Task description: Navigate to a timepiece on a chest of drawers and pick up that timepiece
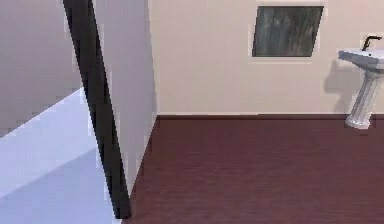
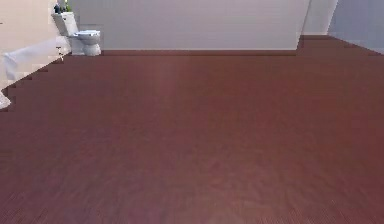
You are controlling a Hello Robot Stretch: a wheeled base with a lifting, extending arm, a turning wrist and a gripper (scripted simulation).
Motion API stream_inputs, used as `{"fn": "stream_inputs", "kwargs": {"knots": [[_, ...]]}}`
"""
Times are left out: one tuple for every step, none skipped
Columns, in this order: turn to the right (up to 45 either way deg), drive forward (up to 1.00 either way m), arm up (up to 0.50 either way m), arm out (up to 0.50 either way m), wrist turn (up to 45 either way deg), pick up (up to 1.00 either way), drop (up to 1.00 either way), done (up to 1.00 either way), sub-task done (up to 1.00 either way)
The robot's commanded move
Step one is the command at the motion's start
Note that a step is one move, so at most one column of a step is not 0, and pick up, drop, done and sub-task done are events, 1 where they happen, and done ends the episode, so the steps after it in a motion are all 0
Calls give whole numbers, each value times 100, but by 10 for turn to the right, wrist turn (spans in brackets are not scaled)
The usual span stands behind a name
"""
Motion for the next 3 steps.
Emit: {"fn": "stream_inputs", "kwargs": {"knots": [[30, 0, 0, 0, 0, 0, 0, 0, 0], [0, 55, 0, 0, 0, 0, 0, 0, 0], [-450, 0, 0, 0, 0, 0, 0, 0, 0]]}}
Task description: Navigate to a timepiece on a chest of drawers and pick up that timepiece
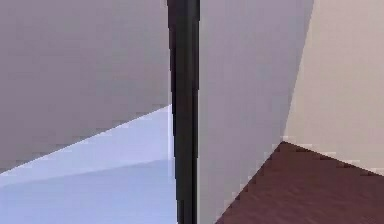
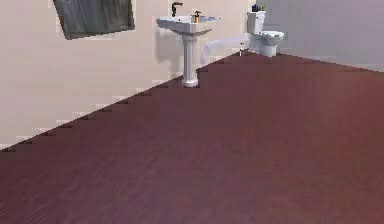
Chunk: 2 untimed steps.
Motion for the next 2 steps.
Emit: {"fn": "stream_inputs", "kwargs": {"knots": [[-300, 0, 0, 0, 0, 0, 0, 0, 0], [0, 80, 0, 0, 0, 0, 0, 0, 0]]}}
